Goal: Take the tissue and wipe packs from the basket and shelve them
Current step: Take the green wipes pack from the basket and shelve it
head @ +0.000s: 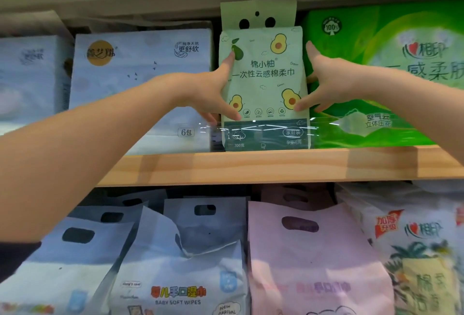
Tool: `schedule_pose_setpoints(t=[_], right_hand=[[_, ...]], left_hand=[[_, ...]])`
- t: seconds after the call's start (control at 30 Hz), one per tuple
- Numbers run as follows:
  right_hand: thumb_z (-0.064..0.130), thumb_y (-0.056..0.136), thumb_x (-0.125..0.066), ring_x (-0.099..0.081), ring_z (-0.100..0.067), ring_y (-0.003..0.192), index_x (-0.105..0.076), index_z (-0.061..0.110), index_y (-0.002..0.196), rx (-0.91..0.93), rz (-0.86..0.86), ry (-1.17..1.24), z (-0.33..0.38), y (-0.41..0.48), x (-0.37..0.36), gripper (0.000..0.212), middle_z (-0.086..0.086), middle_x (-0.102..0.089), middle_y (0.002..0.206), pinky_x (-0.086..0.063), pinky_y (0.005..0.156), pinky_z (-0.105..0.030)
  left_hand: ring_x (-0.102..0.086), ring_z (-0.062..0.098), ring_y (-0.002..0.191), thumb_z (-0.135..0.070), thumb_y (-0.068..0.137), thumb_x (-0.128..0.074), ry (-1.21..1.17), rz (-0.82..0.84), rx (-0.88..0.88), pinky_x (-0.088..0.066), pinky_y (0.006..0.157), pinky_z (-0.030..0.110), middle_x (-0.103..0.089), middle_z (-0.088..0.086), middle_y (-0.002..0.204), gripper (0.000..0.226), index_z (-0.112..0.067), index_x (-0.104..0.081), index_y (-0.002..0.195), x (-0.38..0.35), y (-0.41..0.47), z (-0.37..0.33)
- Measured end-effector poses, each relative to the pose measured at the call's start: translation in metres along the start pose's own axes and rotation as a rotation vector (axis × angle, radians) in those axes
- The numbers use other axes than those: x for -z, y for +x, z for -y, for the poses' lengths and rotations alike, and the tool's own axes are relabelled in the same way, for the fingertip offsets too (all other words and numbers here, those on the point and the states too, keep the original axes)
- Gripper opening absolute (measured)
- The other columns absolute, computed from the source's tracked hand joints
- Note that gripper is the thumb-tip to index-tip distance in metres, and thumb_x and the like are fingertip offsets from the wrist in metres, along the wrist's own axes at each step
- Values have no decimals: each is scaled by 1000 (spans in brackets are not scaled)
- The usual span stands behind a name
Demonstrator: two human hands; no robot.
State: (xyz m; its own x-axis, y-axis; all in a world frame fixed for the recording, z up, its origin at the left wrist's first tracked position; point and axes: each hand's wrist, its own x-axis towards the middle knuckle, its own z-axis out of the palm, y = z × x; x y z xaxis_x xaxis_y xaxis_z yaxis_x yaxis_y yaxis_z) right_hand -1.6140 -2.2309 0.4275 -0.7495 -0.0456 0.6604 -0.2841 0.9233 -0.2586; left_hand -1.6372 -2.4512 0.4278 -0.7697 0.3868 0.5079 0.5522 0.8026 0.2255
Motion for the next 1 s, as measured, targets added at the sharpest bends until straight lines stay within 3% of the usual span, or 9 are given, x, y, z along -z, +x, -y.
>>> schedule_pose_setpoints(t=[0.1, 0.2, 0.27, 0.3, 0.37, 0.43, 0.53, 0.67, 1.0], right_hand=[[25, 71, -76, -60, -19, 72, 17, 23, 144, 3, 3, -73, 3, -9, 4, 118, -16, -40, 142, -48, 51, -23], [28, 72, -74, -61, -19, 73, 9, 23, 146, 15, 16, -125, 15, -21, 7, 111, -15, -40, 143, -51, 58, -28], [36, 74, -72, -62, -31, 98, -3, 18, 147, 30, 1, -233, 22, -30, 9, 102, -15, -39, 144, -51, 84, -40], [40, 75, -70, -53, -34, 115, -11, 14, 147, 41, -12, -308, 26, -36, 11, 97, -14, -38, 145, -42, 97, -42], [45, 76, -66, -38, -32, 131, -22, 13, 145, 45, -25, -365, 33, -48, 15, 88, -11, -37, 146, -31, 106, -42], [48, 77, -63, -38, -32, 131, -29, 16, 142, 27, -15, -344, 43, -63, 20, 81, -11, -39, 145, -31, 106, -42], [49, 79, -61, -44, -31, 126, -37, 15, 138, 12, 5, -354, 54, -83, 24, 72, -10, -43, 143, -35, 105, -42], [44, 81, -61, -51, -30, 118, -44, 16, 132, 46, -13, -282, 66, -104, 16, 60, -10, -48, 137, -40, 98, -40], [39, 83, -60, -44, -32, 124, -41, 16, 134, 302, 62, -171, 129, -155, -29, 60, -13, -48, 137, -39, 99, -42]], left_hand=[[-70, 26, 84, -34, 76, -72, 32, 8, 6, -52, 91, 39, -30, 13, 149, 109, -40, 14, 143, 5, -8, 3], [-68, 27, 89, -38, 76, -70, 65, 9, -4, -51, 92, 41, -34, 11, 146, 103, -37, 6, 145, 8, -19, 6], [-66, 27, 93, -38, 76, -70, 67, 3, -21, -53, 87, 38, -34, 12, 145, 98, -35, -1, 146, 11, -29, 8], [-65, 24, 91, -38, 76, -70, 77, -6, -32, -55, 81, 33, -35, 11, 145, 95, -33, -6, 146, 13, -34, 9], [-61, 11, 81, -39, 77, -69, 107, -38, -67, -52, 69, 22, -38, 10, 142, 86, -31, -17, 145, 18, -46, 12], [-61, 12, 86, -42, 78, -67, 135, -72, -105, -47, 74, 23, -40, 9, 142, 77, -31, -26, 142, 23, -58, 15], [-53, 19, 115, -43, 80, -64, 130, -119, -149, -39, 90, 28, -42, 7, 141, 67, -27, -35, 139, 27, -76, 21], [-42, 19, 129, -41, 83, -61, 119, -173, -198, -35, 101, 33, -43, 4, 142, 60, -23, -40, 136, 24, -104, 30], [-42, 27, 126, -39, 87, -56, 411, -163, -22, -33, 99, 37, -45, 10, 139, 56, -18, -41, 136, 53, -244, 69]])
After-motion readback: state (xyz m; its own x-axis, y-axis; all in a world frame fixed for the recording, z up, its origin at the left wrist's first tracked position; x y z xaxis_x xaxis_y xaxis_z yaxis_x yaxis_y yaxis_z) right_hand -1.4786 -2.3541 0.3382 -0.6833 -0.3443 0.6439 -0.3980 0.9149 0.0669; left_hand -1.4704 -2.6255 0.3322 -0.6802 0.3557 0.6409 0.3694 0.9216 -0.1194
